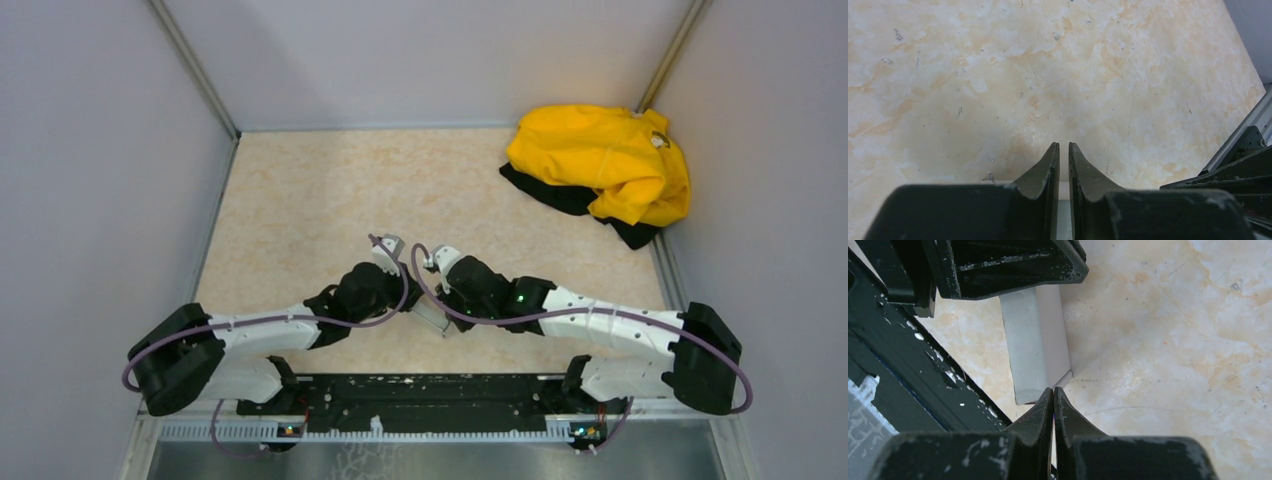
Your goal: Fold the paper box
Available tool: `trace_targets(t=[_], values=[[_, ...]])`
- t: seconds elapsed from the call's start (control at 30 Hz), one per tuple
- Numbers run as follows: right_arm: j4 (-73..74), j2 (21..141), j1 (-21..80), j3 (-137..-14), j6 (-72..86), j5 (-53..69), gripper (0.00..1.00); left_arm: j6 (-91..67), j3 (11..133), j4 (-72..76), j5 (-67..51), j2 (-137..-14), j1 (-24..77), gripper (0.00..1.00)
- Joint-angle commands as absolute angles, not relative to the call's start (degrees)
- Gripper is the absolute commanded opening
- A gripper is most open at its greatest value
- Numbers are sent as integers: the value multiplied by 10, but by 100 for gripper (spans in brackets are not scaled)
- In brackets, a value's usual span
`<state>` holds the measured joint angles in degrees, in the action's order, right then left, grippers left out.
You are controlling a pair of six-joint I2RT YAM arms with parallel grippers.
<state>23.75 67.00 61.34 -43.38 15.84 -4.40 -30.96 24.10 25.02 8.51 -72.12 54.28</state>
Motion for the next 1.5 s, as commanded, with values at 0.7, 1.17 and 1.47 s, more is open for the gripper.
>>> trace_targets(t=[0.7,1.17,1.47], values=[[278,647,653,-504,107,-32,0,-289,243,197,83,-761,541,18],[278,681,680,-514,105,-47,0,-287,245,201,80,-771,540,18],[249,699,680,-470,120,-47,0,-287,246,205,77,-779,539,18]])
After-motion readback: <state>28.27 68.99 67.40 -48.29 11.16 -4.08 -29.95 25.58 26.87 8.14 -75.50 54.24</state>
